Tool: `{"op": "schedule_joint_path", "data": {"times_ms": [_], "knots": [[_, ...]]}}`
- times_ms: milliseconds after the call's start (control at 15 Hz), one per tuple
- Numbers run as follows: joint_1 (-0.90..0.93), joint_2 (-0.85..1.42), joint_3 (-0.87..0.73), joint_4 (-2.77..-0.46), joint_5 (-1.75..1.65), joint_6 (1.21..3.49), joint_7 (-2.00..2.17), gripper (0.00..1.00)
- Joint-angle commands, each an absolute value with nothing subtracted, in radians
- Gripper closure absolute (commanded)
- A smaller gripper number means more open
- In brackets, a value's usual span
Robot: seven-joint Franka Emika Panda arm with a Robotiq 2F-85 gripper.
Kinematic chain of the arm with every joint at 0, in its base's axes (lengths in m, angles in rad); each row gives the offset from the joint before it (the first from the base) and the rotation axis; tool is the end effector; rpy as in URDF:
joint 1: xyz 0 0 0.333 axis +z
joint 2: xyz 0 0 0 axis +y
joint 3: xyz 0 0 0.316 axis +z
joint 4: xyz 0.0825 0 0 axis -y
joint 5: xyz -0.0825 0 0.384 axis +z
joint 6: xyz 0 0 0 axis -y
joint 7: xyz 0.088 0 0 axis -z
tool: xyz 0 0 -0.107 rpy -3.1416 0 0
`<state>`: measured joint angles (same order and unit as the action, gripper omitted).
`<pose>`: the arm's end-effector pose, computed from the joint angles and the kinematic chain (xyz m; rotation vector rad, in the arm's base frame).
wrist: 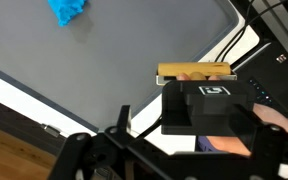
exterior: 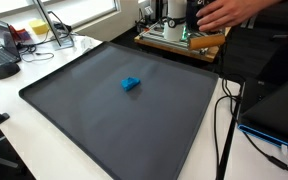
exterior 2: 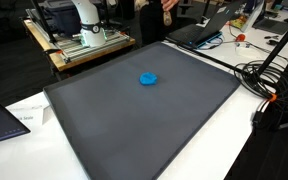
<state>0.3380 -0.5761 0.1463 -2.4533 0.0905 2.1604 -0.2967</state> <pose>0.3529 0.1964 0.5249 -2.8832 -1.1001 -0.4321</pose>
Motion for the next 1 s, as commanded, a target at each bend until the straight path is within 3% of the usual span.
{"op": "schedule_joint_path", "data": {"times_ms": [0,200,333,400,533,667,800,933], "knots": [[0.383,-0.570,0.104,-2.444,0.145,2.170,-0.394,0.00],[0.398,-0.569,0.090,-2.442,0.163,2.160,-0.436,0.04],[0.405,-0.569,0.082,-2.441,0.174,2.157,-0.458,0.19],[0.409,-0.569,0.079,-2.440,0.179,2.155,-0.468,0.22],[0.412,-0.570,0.074,-2.441,0.186,2.153,-0.483,0.40],[0.414,-0.568,0.071,-2.440,0.193,2.150,-0.497,0.47],[0.414,-0.568,0.070,-2.439,0.197,2.148,-0.503,0.51],[0.415,-0.568,0.069,-2.439,0.200,2.148,-0.510,0.47]]}}
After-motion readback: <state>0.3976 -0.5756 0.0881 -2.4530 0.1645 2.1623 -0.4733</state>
